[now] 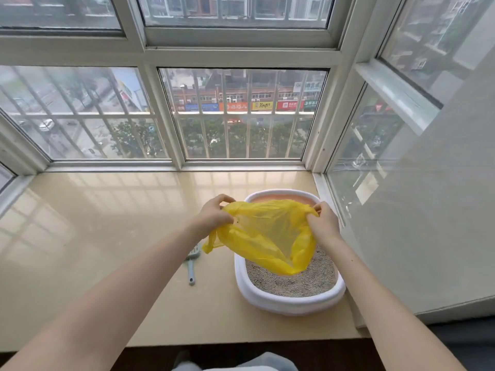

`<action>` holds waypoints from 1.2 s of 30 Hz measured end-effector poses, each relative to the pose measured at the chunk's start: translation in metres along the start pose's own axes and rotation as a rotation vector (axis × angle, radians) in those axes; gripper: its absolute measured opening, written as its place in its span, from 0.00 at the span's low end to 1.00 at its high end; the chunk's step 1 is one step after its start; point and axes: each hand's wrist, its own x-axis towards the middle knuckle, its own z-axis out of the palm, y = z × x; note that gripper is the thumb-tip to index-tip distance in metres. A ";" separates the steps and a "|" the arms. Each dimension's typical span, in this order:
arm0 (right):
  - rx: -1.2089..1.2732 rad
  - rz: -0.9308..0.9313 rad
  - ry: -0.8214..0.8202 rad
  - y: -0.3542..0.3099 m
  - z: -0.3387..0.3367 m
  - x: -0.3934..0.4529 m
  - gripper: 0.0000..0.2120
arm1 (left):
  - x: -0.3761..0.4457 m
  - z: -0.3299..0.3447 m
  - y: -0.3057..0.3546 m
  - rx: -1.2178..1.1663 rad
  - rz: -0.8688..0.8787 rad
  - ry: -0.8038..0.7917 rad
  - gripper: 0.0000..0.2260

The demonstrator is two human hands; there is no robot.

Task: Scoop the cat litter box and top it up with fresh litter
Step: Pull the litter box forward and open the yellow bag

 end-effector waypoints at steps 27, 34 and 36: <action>0.013 -0.169 -0.627 -0.020 0.240 -0.018 0.16 | 0.061 -0.126 -0.165 0.314 0.025 0.211 0.13; -0.308 -0.043 -0.552 0.000 0.293 -0.007 0.30 | 0.086 -0.150 -0.216 0.753 0.007 -0.049 0.27; -0.456 0.031 -0.636 0.008 0.299 -0.004 0.42 | 0.090 -0.160 -0.226 0.838 -0.039 -0.123 0.35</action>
